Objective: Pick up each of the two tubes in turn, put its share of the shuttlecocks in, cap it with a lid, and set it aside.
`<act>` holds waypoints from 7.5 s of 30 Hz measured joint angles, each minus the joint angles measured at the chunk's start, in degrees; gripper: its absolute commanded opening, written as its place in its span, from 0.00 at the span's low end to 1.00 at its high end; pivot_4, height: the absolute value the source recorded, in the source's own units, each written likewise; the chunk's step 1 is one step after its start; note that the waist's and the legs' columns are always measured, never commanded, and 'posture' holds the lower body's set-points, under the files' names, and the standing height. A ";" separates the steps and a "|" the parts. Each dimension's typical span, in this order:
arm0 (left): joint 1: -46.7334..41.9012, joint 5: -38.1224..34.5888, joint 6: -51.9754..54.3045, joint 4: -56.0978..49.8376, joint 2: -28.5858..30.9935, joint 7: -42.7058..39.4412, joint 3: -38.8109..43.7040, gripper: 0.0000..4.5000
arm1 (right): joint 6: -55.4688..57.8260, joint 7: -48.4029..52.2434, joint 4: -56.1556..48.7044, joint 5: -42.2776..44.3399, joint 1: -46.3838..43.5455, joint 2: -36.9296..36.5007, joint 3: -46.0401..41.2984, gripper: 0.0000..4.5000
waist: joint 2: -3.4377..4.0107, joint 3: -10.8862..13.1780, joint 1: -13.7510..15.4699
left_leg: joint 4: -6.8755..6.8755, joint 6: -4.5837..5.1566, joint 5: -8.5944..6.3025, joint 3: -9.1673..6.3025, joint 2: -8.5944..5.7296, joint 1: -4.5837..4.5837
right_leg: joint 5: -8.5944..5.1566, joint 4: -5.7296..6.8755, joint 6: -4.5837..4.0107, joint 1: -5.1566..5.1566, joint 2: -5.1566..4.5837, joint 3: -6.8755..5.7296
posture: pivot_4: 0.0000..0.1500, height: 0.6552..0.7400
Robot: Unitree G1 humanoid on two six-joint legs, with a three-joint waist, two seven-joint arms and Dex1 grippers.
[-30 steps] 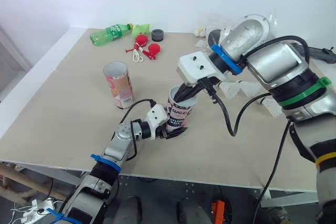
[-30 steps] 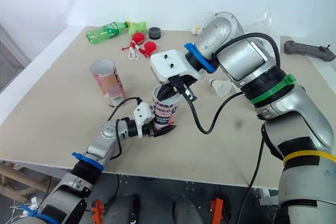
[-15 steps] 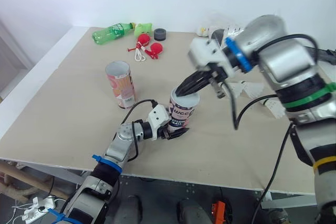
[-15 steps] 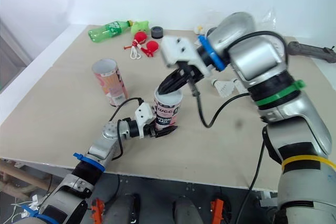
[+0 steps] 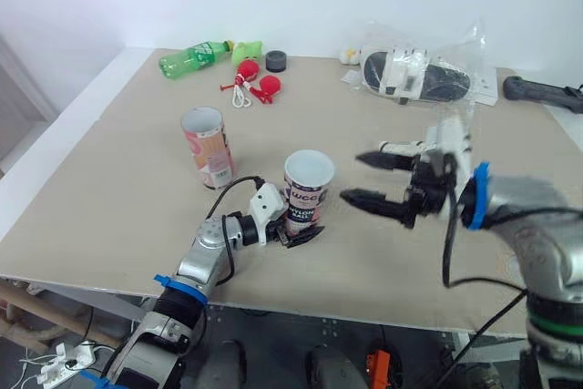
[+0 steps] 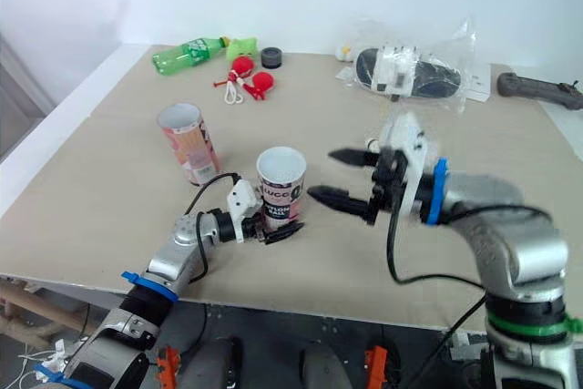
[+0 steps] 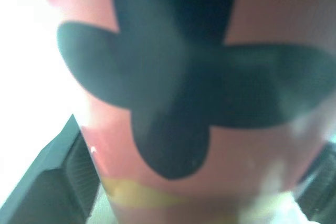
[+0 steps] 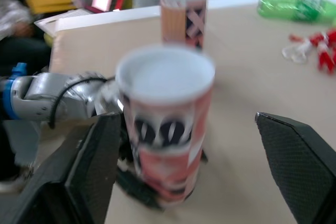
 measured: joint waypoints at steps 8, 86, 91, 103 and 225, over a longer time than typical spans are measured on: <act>2.39 -1.63 1.59 -3.33 3.93 -2.63 0.77 1.00 | -10.76 -8.60 -1.47 -7.91 11.01 8.76 8.18 1.00 | -0.02 -0.02 -0.72 | -0.02 0.05 0.11 -0.12 0.08 0.14 | -0.04 0.00 0.21 0.05 0.17 0.03 | 1.00 1.00; -3.57 -12.33 22.34 -22.54 5.37 2.52 3.44 1.00 | -24.85 -34.81 12.44 -11.68 -3.37 20.88 -7.79 0.72 | -0.10 0.09 0.30 | -0.33 -0.11 0.06 0.02 0.78 -0.05 | 0.04 -0.08 -0.52 -0.34 0.90 0.12 | 1.00 1.00; -11.83 -10.19 20.88 -15.13 -1.45 1.37 -1.36 1.00 | -25.39 -45.23 11.85 -16.07 1.60 15.99 -20.59 0.72 | -0.09 0.10 0.58 | -0.36 -0.09 0.04 0.06 0.71 -0.05 | 0.02 -0.09 -0.54 -0.36 0.87 0.21 | 1.00 1.00; -15.34 -7.29 16.70 -9.95 -8.92 1.77 -4.15 1.00 | -28.50 -53.87 29.66 -18.98 7.14 10.84 -36.45 0.72 | 0.21 0.11 -0.76 | -0.38 0.01 0.04 0.29 0.54 0.29 | -0.04 -0.08 -0.13 -0.23 0.89 0.79 | 1.00 1.00; -3.45 1.48 7.53 2.25 1.24 35.91 19.44 1.00 | -11.81 -9.34 3.33 -0.02 -0.33 6.58 13.31 0.99 | -0.79 0.65 0.52 | -0.19 -0.11 0.06 -0.05 0.05 -0.12 | 0.18 -0.35 0.11 -0.17 0.83 1.29 | 1.00 1.00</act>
